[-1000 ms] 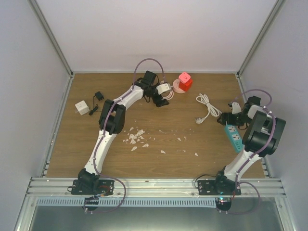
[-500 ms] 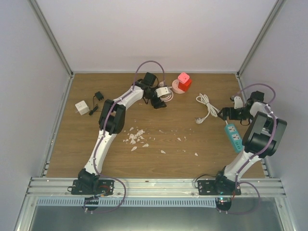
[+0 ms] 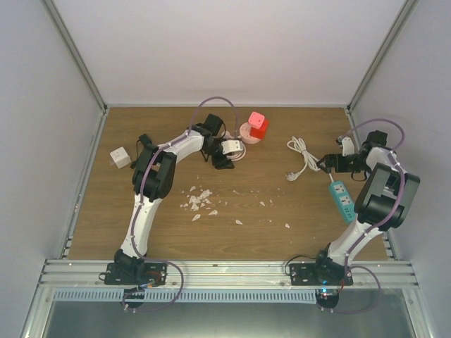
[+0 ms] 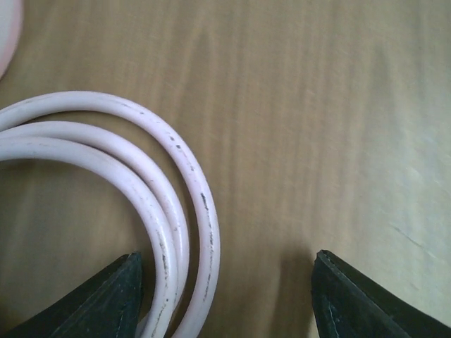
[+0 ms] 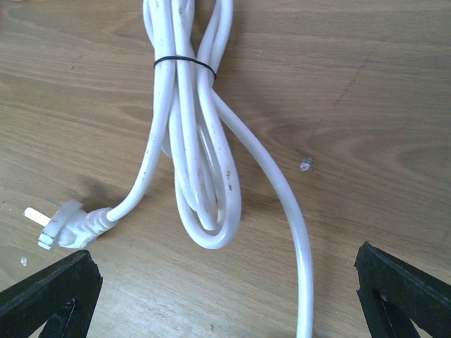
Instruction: Pull the plug off the socket
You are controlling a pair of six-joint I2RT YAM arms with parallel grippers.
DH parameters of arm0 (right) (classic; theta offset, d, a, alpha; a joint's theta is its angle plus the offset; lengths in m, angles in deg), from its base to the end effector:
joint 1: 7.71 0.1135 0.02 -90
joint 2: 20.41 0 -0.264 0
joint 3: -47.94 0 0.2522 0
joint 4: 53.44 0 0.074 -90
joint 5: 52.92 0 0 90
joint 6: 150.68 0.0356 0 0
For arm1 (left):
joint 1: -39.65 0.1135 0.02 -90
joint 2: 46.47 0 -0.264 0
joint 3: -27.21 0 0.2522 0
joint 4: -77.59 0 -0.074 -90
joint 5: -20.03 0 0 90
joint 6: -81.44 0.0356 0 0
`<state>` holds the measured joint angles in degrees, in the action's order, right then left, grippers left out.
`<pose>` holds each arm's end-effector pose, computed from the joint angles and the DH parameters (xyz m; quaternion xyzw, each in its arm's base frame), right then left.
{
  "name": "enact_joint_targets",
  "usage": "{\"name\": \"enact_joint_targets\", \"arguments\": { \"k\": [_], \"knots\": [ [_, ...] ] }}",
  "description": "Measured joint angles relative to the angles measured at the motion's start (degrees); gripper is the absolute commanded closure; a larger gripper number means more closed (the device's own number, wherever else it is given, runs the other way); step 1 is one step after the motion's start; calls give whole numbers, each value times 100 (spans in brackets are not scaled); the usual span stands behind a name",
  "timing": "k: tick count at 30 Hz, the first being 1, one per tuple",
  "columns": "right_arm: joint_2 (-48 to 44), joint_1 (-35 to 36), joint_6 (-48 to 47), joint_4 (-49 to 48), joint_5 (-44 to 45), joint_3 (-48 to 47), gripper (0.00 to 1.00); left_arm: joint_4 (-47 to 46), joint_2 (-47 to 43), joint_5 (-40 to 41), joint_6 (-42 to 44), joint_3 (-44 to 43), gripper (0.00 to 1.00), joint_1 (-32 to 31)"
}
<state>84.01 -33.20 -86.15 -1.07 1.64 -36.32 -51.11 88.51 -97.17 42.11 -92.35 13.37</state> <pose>0.3279 -0.1335 0.1840 -0.0461 0.9415 0.2093 0.2600 0.4335 -0.2322 0.1361 0.6294 0.7158 -0.1837 0.2403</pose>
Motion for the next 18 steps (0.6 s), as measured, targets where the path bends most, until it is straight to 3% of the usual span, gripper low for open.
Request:
{"name": "enact_joint_targets", "arguments": {
  "k": [18],
  "knots": [
    [-485, 437, -326, 22, -254, 317, 1, -26, -1576, -203, 404, 2448, 39, -542]
  ]
}}
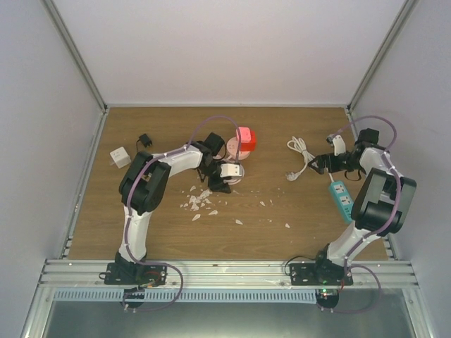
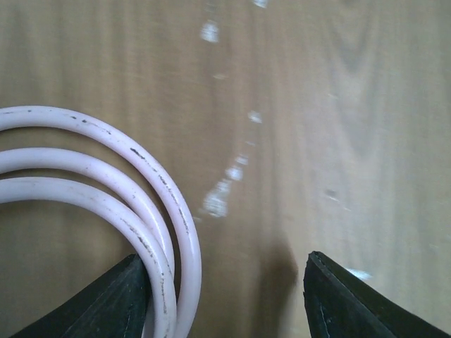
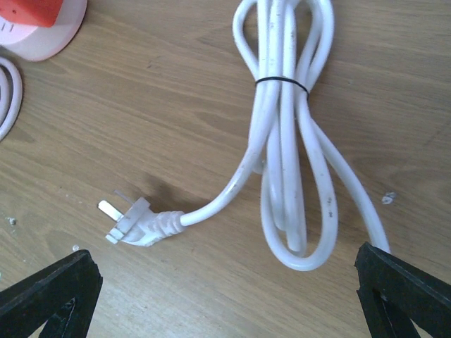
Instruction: Pull the plug off the socket
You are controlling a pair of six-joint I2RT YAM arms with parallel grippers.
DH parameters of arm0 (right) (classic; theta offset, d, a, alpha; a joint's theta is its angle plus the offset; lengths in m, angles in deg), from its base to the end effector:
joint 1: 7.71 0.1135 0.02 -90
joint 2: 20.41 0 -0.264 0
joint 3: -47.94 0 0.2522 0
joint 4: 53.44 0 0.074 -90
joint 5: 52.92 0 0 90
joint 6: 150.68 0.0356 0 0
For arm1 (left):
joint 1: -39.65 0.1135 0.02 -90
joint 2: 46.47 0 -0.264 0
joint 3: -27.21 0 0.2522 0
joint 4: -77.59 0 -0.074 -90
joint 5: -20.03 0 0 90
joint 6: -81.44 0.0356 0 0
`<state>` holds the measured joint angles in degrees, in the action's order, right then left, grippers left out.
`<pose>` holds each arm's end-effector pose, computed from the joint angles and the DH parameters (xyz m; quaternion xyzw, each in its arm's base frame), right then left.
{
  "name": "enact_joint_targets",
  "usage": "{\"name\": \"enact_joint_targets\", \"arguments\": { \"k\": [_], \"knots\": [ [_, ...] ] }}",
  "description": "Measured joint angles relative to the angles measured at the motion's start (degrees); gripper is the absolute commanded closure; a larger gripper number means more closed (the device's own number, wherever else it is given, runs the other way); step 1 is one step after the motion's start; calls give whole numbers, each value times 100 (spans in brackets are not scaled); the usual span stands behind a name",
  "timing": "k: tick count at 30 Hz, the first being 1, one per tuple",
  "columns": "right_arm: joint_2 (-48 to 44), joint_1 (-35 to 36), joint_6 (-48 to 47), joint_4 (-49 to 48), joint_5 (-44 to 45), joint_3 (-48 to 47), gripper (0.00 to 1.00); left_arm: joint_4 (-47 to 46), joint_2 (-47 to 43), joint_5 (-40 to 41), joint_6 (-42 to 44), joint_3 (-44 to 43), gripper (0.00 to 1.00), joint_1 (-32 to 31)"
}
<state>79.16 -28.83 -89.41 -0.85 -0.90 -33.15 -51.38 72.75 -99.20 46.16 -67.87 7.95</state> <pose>0.3215 -0.1007 0.1973 -0.1153 0.9271 0.2255 0.2763 0.3362 -0.2281 0.1392 0.6807 0.6771 -0.2203 0.1723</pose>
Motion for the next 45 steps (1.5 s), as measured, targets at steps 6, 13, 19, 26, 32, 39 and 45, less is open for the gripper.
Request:
{"name": "enact_joint_targets", "arguments": {
  "k": [6, 13, 19, 26, 32, 39, 45],
  "knots": [
    [-201, 83, -157, 20, -42, 195, 0, 2, -586, -140, -15, 874, 39, -118],
    [-350, 186, -387, 42, -170, 319, 1, 232, -1078, -254, -2, 1530, 39, -343],
    [-516, 326, -619, 103, -323, 514, 0, 568, -1401, -372, 144, 1950, 39, -470],
    [-715, 457, -1012, 125, -542, 715, 0, 1086, -1646, -173, 374, 2186, 45, -590],
    [-734, 680, -1320, 142, -693, 809, 0, 1427, -1661, 116, 562, 2118, 43, -367],
    [-734, 935, -1502, 131, -758, 809, 0, 1801, -1558, 529, 901, 1851, 38, 352],
    [-1008, 1233, -1550, -37, -857, 1008, 0, 1875, -1185, 898, 997, 1180, 33, 1106]
  ]
}}
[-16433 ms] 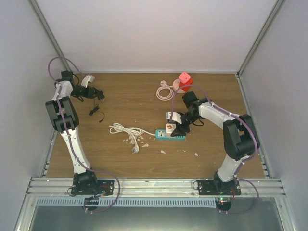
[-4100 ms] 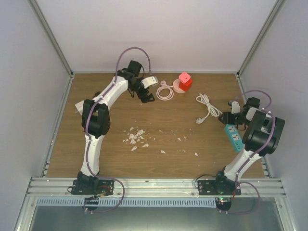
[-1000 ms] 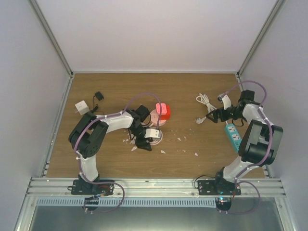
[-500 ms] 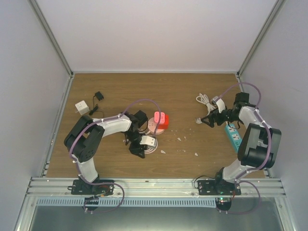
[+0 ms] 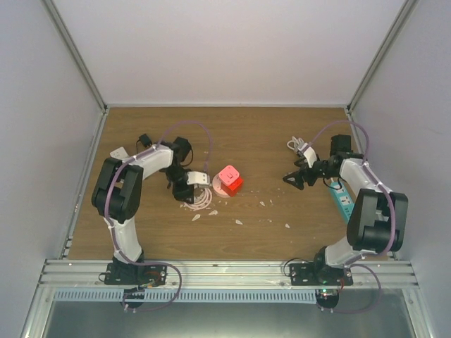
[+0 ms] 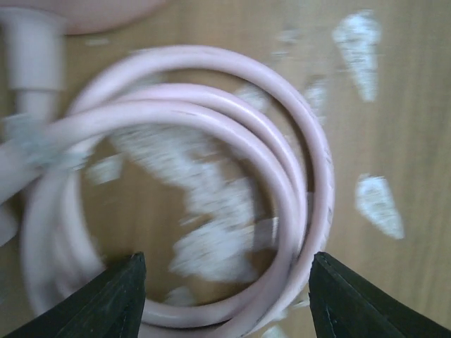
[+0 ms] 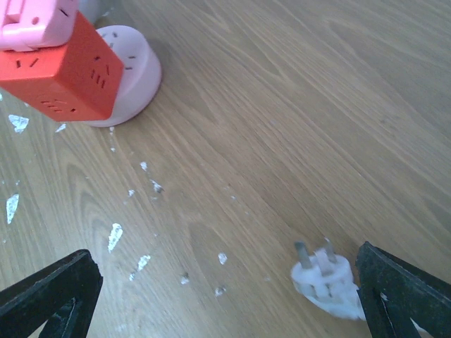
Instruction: Pull the plug off the socket
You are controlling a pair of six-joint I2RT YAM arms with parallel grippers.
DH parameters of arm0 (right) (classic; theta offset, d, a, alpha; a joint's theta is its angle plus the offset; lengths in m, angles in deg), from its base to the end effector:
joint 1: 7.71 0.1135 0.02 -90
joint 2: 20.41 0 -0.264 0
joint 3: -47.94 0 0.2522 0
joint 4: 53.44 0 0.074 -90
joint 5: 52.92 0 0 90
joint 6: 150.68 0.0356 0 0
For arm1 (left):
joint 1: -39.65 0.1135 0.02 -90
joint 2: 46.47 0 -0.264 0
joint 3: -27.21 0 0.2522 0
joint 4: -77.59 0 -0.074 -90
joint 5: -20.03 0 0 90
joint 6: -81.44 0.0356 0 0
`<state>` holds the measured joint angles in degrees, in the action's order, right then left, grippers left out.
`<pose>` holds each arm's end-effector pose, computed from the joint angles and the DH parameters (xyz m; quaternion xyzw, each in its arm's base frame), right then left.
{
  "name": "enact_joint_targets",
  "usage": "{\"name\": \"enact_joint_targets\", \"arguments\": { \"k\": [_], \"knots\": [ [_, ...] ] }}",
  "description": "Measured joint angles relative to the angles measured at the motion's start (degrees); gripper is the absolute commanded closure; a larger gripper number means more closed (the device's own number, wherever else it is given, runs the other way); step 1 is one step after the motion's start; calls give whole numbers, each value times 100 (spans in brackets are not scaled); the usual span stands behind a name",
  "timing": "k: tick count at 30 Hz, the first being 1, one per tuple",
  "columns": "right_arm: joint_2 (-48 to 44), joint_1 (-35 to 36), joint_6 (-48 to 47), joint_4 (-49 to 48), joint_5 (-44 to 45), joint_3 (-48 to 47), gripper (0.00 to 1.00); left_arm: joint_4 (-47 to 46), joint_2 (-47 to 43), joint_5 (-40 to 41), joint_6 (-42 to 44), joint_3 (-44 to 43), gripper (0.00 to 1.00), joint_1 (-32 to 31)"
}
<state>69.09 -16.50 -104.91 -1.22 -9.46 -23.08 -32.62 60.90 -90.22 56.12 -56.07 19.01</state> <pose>0.2900 -0.0187 0.2046 -0.3387 0.8425 0.2798 0.3116 0.2968 -0.1250 0.1554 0.6623 0.7276 -0.1754 0.0350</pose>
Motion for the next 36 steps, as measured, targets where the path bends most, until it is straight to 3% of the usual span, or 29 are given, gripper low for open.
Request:
{"name": "enact_joint_targets", "arguments": {
  "k": [5, 13, 19, 26, 36],
  "knots": [
    [-361, 391, 210, -400, -2, 291, 0, 24, 74, -33, -31, -566, 28, 391],
    [-1047, 1360, 1412, -1718, 236, 1095, 0, 326, -258, -658, -476, -782, 22, 398],
    [-1316, 2308, 2221, -2750, 706, 1554, 0, 103, -861, -1486, -1958, -1078, 17, 398],
    [-1176, 3121, 2653, -3670, 1257, 1731, 0, -446, -1121, -1864, -3421, -1095, 14, 369],
    [-673, 3869, 2715, -4406, 1633, 1744, 0, -708, -1108, -2173, -4566, -1095, 15, 317]
  ]
}}
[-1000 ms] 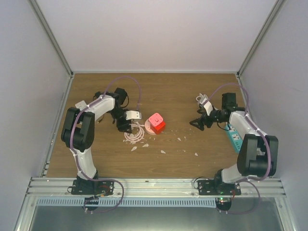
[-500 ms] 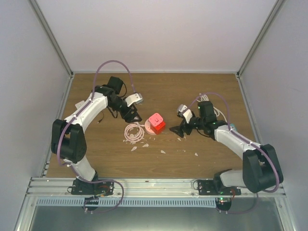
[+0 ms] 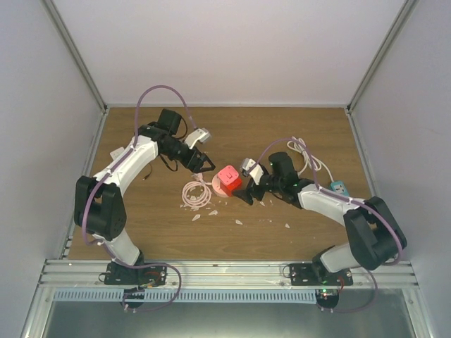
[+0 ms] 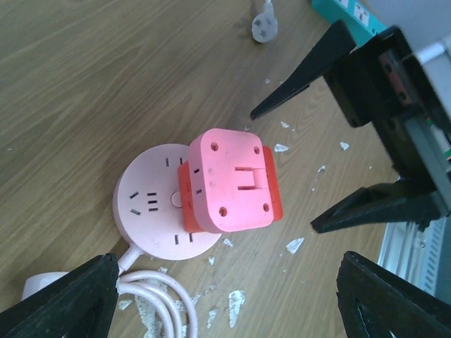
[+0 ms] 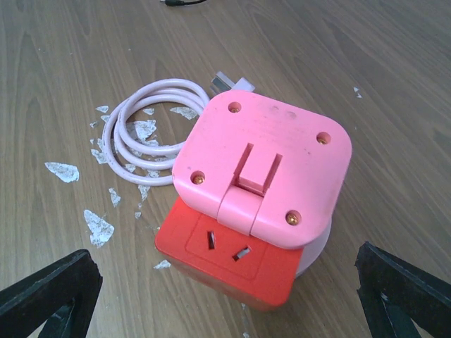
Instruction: Pull the plug off the socket
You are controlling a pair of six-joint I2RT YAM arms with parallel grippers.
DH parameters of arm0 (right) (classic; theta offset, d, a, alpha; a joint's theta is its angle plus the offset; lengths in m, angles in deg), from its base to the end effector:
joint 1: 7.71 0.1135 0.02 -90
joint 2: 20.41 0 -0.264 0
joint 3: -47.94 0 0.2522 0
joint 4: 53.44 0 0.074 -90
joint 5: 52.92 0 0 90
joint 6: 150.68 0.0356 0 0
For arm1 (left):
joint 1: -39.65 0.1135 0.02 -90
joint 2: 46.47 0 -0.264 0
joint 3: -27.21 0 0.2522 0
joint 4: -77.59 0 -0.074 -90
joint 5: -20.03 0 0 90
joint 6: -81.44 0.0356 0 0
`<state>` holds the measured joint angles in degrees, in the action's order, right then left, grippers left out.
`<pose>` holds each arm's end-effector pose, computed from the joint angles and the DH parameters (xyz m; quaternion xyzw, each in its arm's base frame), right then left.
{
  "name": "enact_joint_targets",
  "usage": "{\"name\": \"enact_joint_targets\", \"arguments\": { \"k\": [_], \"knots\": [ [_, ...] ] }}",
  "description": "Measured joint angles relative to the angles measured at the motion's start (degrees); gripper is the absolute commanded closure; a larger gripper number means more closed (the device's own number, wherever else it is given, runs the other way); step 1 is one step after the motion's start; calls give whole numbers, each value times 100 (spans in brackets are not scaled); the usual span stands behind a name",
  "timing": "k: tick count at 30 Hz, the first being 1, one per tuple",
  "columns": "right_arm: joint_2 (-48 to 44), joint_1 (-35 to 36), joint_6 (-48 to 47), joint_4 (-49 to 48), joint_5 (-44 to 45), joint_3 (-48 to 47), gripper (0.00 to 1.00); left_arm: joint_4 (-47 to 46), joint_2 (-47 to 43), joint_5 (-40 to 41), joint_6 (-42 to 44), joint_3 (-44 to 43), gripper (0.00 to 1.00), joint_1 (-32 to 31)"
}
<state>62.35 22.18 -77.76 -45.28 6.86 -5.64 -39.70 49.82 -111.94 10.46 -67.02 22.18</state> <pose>0.2427 0.1602 0.1889 -0.4509 0.7475 0.2799 0.3995 0.3208 -0.1259 0.2760 0.3595 0.8408 -0.3467 0.2086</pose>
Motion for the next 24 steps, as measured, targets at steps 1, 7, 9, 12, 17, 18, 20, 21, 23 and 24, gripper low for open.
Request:
{"name": "enact_joint_targets", "arguments": {
  "k": [1, 7, 9, 12, 17, 18, 20, 21, 23, 24],
  "knots": [
    [33, 26, 0, -55, 33, 9, 0, -22, 15, -55, -72, 0, 15, 0],
    [240, 133, 87, -435, 319, 129, 0, -177, 256, -365, -474, 11, 16, -7],
    [319, 175, 114, -503, 393, 146, 0, -229, 341, -452, -581, 24, 16, -15],
    [468, 229, 168, -511, 476, 142, 0, -321, 442, -570, -713, 46, 17, -26],
    [680, 238, 391, -498, 535, 125, 0, -448, 643, -745, -817, 33, 20, -28],
    [699, 238, 426, -518, 562, 125, 0, -468, 688, -769, -826, 31, 20, -28],
    [772, 240, 520, -579, 612, 125, 2, -490, 798, -824, -857, 31, 21, -28],
    [813, 243, 551, -605, 627, 120, 2, -498, 846, -852, -868, 31, 22, -28],
    [907, 254, 590, -636, 673, 111, 5, -511, 920, -905, -898, 31, 23, -28],
    [957, 260, 603, -645, 708, 103, 7, -514, 955, -933, -905, 31, 24, -28]
  ]
}}
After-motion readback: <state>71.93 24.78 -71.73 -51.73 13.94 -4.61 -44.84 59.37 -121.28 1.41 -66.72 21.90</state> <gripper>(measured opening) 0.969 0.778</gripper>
